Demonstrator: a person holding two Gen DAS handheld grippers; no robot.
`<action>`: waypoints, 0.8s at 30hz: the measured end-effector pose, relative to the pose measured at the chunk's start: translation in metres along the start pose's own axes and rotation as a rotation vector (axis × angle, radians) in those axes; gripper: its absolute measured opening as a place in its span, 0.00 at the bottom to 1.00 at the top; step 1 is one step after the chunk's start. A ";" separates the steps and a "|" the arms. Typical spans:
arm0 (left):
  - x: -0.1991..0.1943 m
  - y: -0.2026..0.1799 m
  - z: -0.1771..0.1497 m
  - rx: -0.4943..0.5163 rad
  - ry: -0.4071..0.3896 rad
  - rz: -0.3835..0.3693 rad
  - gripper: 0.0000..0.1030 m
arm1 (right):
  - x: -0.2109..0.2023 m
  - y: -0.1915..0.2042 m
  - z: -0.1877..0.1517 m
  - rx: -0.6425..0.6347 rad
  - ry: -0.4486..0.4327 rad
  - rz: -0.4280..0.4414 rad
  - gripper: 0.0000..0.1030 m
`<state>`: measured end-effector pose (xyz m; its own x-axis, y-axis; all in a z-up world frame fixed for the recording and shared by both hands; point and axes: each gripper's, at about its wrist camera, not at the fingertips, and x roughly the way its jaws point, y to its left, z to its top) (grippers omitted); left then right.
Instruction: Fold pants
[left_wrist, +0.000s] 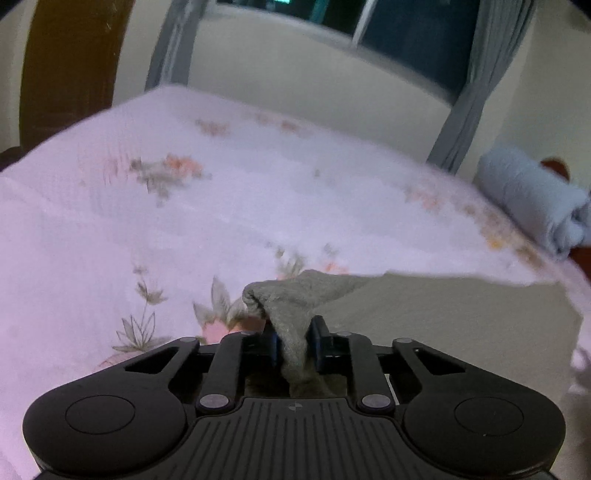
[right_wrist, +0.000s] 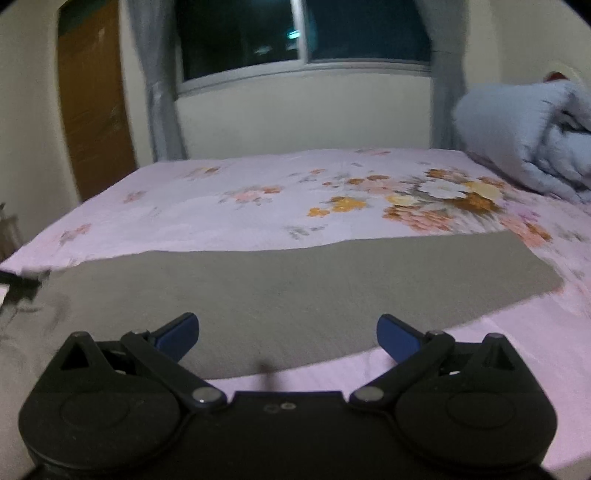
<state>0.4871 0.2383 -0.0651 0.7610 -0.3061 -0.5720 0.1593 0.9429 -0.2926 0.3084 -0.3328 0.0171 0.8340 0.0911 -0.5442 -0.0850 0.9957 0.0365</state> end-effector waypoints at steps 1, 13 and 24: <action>-0.007 -0.001 0.001 -0.015 -0.021 -0.006 0.16 | 0.010 -0.002 0.008 -0.031 0.011 0.013 0.95; -0.021 0.002 0.000 -0.026 -0.036 -0.002 0.13 | 0.184 0.035 0.082 -0.364 0.260 0.283 0.42; 0.006 0.009 -0.010 -0.028 0.022 0.027 0.12 | 0.217 0.031 0.074 -0.387 0.371 0.362 0.30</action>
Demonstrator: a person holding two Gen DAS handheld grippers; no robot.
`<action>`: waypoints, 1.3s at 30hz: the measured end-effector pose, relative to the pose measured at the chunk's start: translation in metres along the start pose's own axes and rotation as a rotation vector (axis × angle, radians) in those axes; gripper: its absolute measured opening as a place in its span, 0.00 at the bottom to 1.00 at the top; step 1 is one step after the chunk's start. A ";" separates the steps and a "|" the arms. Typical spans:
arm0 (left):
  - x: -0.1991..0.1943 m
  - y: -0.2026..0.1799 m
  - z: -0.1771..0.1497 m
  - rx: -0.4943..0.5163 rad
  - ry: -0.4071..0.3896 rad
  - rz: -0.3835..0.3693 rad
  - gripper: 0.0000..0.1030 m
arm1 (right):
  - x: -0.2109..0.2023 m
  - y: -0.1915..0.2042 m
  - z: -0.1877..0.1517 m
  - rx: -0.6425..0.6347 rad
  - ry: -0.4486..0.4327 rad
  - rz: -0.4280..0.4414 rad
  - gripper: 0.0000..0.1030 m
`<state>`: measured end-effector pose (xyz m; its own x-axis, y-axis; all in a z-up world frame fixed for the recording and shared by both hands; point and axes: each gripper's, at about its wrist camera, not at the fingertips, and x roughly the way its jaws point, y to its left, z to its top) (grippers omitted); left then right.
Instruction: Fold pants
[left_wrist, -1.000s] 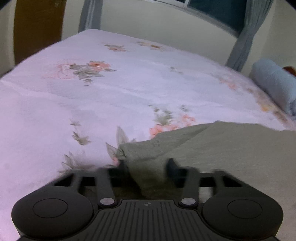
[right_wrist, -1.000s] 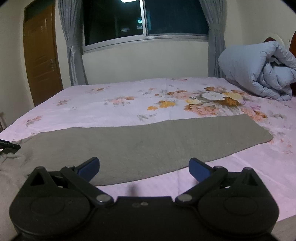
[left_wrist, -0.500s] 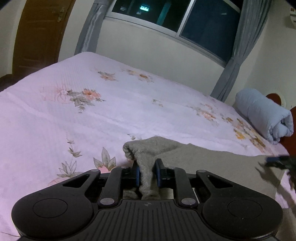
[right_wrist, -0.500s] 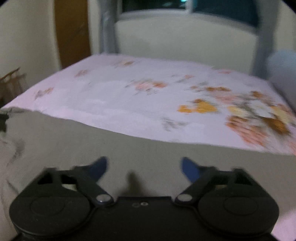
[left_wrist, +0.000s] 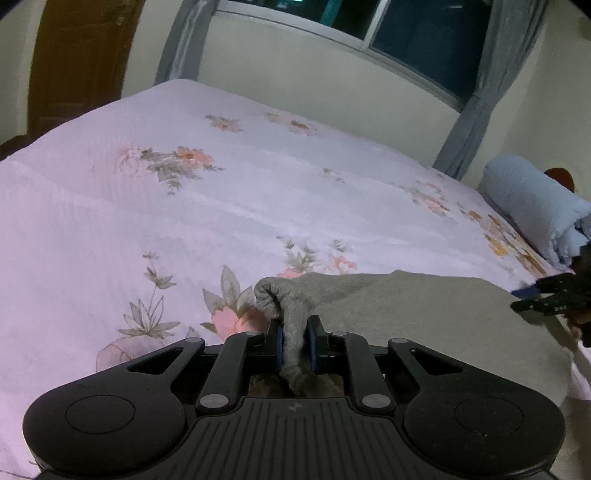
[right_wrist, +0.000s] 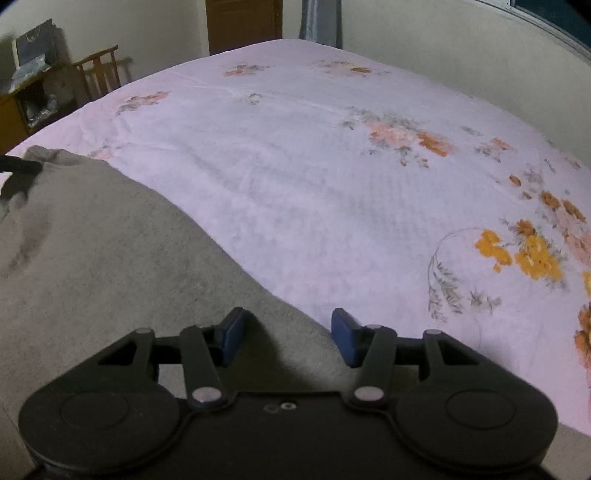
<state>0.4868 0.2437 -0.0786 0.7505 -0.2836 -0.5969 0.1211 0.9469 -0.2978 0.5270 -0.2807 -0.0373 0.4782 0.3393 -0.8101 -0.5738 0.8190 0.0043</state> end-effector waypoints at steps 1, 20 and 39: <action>0.000 0.000 -0.002 -0.009 -0.004 0.004 0.12 | 0.001 0.000 0.001 0.001 -0.002 -0.005 0.22; -0.092 -0.019 -0.003 -0.025 -0.145 -0.162 0.09 | -0.122 0.061 -0.021 -0.031 -0.166 -0.080 0.00; -0.231 0.007 -0.173 -0.132 -0.095 -0.108 0.60 | -0.220 0.249 -0.220 -0.123 -0.108 -0.116 0.00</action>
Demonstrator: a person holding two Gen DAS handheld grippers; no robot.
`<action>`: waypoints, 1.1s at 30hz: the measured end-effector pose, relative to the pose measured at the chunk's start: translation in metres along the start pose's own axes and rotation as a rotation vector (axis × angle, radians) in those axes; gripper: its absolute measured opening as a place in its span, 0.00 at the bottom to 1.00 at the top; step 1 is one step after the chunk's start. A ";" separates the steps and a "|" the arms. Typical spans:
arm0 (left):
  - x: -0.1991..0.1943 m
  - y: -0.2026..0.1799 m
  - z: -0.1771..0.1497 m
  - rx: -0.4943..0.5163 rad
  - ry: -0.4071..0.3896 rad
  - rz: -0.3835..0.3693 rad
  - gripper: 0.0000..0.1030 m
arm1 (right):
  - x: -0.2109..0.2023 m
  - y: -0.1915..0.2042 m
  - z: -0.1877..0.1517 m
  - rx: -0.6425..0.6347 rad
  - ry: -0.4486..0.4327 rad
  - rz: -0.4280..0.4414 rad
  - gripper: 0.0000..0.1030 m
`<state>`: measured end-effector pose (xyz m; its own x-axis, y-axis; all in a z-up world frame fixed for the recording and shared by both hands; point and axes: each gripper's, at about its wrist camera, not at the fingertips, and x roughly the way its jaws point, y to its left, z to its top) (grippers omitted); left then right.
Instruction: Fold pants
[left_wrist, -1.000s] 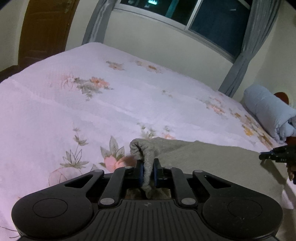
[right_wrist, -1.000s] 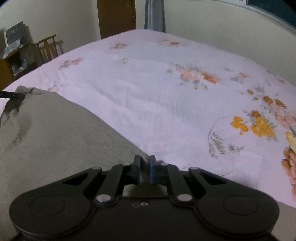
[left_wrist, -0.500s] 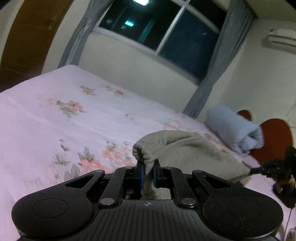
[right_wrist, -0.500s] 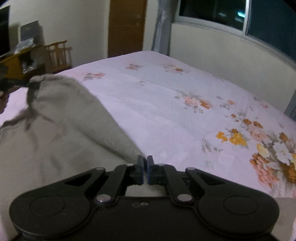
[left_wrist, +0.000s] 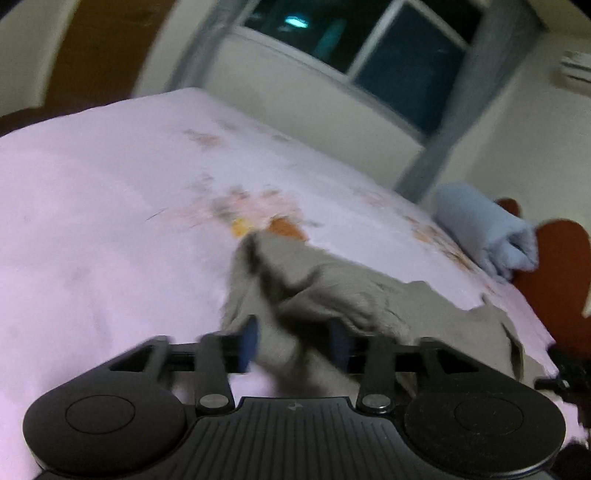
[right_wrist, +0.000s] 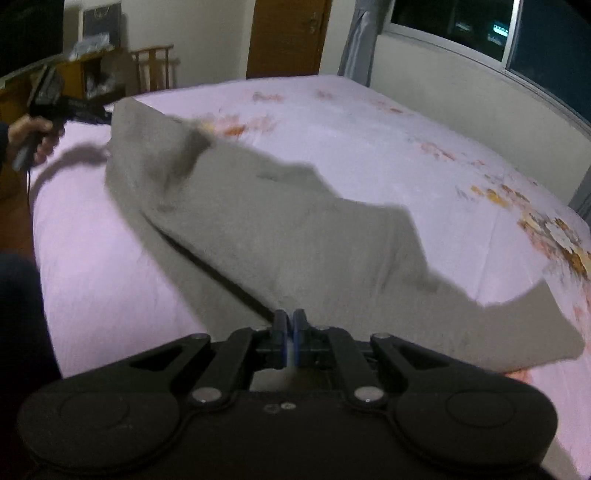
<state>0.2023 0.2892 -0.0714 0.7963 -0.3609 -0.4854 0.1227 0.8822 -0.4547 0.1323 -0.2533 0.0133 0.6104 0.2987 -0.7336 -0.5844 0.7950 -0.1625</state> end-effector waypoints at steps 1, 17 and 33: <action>-0.009 -0.001 -0.004 -0.020 -0.026 0.006 0.67 | -0.003 0.001 -0.002 0.024 -0.001 -0.001 0.00; 0.008 -0.048 -0.003 -0.233 0.064 0.015 0.15 | -0.045 0.007 -0.010 0.122 -0.135 -0.017 0.05; 0.011 -0.048 -0.014 -0.333 0.109 0.197 0.66 | -0.052 -0.005 -0.025 0.189 -0.152 -0.018 0.08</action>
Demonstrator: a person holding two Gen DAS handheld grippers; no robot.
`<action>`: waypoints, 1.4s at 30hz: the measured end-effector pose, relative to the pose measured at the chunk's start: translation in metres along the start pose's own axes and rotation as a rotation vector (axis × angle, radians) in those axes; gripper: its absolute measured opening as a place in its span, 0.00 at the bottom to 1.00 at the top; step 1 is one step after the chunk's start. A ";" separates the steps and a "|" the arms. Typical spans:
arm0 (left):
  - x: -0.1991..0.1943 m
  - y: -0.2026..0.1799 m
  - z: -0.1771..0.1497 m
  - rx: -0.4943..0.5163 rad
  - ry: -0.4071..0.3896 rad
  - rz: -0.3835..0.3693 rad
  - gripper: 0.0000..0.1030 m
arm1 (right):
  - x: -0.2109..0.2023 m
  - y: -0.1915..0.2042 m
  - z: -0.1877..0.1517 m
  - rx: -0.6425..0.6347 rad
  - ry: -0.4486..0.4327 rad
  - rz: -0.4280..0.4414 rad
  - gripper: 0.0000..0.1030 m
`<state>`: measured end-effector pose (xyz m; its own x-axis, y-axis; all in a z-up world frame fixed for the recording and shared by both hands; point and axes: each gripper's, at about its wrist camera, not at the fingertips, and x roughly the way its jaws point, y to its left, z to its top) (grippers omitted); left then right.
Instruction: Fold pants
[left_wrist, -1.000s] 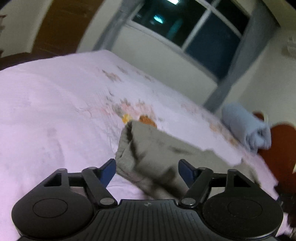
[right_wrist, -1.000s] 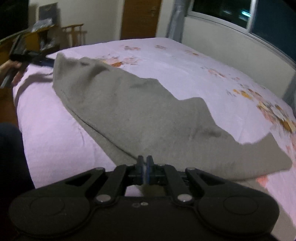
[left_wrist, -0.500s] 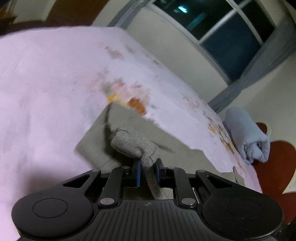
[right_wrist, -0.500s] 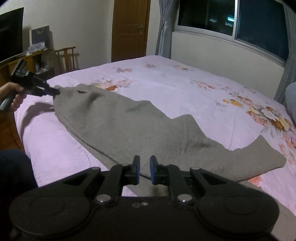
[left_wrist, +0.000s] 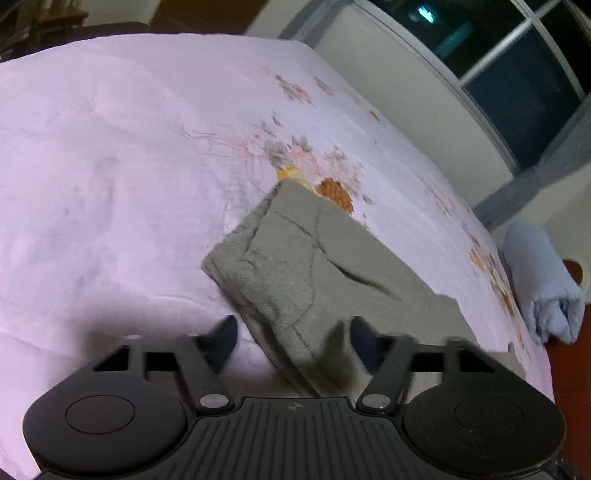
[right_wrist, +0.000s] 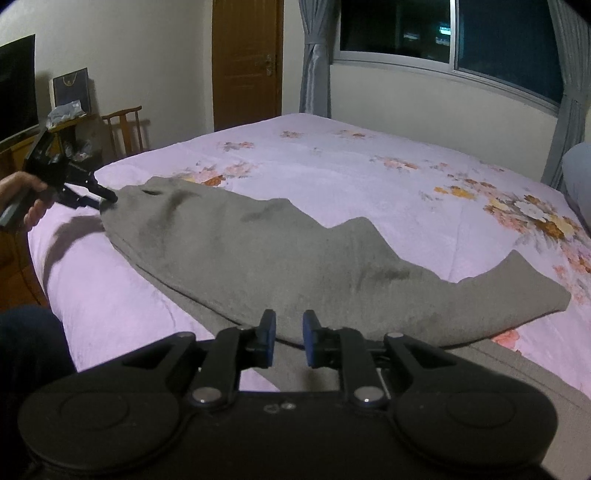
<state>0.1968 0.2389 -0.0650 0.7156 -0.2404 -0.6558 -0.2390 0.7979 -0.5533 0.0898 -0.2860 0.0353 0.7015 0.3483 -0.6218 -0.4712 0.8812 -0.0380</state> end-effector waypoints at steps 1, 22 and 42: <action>0.002 -0.001 0.000 0.004 -0.007 -0.002 0.66 | 0.001 0.000 0.000 0.002 -0.002 -0.011 0.08; 0.028 0.007 0.005 0.042 -0.062 -0.019 0.17 | -0.002 -0.051 -0.002 0.226 -0.060 -0.276 0.47; 0.017 0.008 -0.001 0.005 -0.015 -0.039 0.23 | 0.145 -0.254 0.075 0.539 0.148 -0.574 0.31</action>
<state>0.2064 0.2409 -0.0810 0.7342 -0.2630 -0.6259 -0.2077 0.7907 -0.5759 0.3517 -0.4354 0.0134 0.6603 -0.2186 -0.7185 0.2915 0.9563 -0.0231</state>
